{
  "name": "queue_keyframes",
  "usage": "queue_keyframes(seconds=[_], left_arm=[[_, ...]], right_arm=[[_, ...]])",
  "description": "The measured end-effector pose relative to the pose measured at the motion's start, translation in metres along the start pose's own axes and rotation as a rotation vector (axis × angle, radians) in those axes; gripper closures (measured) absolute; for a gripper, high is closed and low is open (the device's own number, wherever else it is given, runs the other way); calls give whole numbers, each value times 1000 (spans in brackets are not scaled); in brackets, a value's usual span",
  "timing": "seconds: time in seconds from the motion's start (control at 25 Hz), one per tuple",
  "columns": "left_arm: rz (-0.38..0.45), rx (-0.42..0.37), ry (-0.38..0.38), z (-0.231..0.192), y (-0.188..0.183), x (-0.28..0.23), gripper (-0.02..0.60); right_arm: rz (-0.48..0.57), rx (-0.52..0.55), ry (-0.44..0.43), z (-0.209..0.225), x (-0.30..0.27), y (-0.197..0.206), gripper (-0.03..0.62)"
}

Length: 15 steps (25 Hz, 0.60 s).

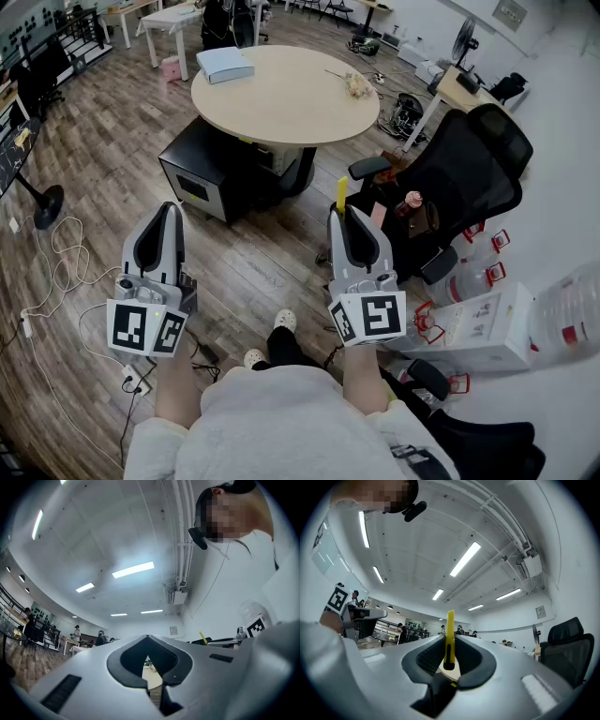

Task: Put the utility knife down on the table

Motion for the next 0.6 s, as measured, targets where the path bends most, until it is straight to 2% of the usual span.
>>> queue_keyframes(seconds=[0.32,0.6], left_arm=[[0,-3,-4,-9,0,-3,574],[5,-6,-13,-17,1,-24,574]], right_arm=[[5,-4,-4,-6,-9,0,522],[14,-32,-8,5,-34,3,522]])
Point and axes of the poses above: the fingertips, and each gripper's own axes: x backward along the fingers, z to its right, y out of its underside, the point moved 9 cm from there along x, backward along the fingers, and after that the axes turned 8 degrees about -z, right-handed, at the moved point
